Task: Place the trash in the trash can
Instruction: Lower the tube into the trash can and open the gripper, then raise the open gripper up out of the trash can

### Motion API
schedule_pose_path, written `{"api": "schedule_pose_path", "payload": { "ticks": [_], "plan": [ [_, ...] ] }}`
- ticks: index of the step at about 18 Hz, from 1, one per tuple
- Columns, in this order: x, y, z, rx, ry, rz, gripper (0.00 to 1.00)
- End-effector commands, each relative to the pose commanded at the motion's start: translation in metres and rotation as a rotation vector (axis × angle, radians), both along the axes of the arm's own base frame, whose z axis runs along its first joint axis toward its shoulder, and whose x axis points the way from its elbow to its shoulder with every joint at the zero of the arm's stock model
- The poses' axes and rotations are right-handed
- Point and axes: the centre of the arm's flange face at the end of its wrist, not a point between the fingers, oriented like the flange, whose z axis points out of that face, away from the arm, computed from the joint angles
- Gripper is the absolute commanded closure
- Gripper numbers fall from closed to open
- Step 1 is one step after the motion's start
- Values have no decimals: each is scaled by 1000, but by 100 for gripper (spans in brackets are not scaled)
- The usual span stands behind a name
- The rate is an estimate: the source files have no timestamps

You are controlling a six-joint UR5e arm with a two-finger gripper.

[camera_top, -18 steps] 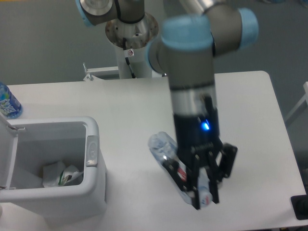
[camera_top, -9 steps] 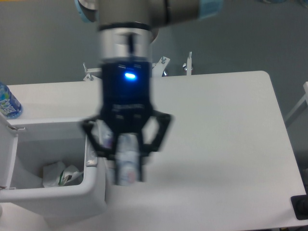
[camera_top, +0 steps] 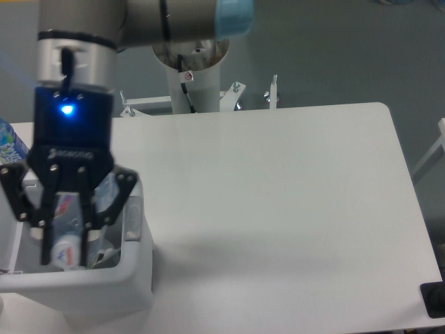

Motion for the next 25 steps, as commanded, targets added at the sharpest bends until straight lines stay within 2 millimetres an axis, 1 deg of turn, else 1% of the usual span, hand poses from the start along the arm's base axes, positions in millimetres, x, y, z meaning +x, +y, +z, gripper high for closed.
{"api": "schedule_pose_path", "payload": {
  "ticks": [2,4,6,7,8,9,10,13,14,15,16,18,19,20,22,23,25],
  "plan": [
    [-2,4,-8,-11,0,-4,73],
    [1,8,-16,-22,-8,-11,68],
    [2,14,-29,-41,-15,-17,63],
    [1,16,-32,-45,-16,-18,53],
    [0,18,-37,-53,-10,-25,32],
    [0,19,-38,-60,12,-40,5],
    [0,17,-36,-65,35,-55,0],
    [0,11,-26,-52,34,-45,0],
    [-10,5,-25,-51,28,-24,0],
    [-34,-9,-19,-47,31,15,0],
    [-58,-23,-18,-50,34,51,0],
    [-94,-43,-18,-62,40,104,0],
    [-115,-58,-18,-73,48,134,0],
    [-128,-67,-24,-96,57,148,0],
    [-146,-84,-37,-165,100,163,0],
    [-156,-97,-37,-208,134,170,0],
    [-165,-117,-40,-331,166,118,0]
  ]
}}
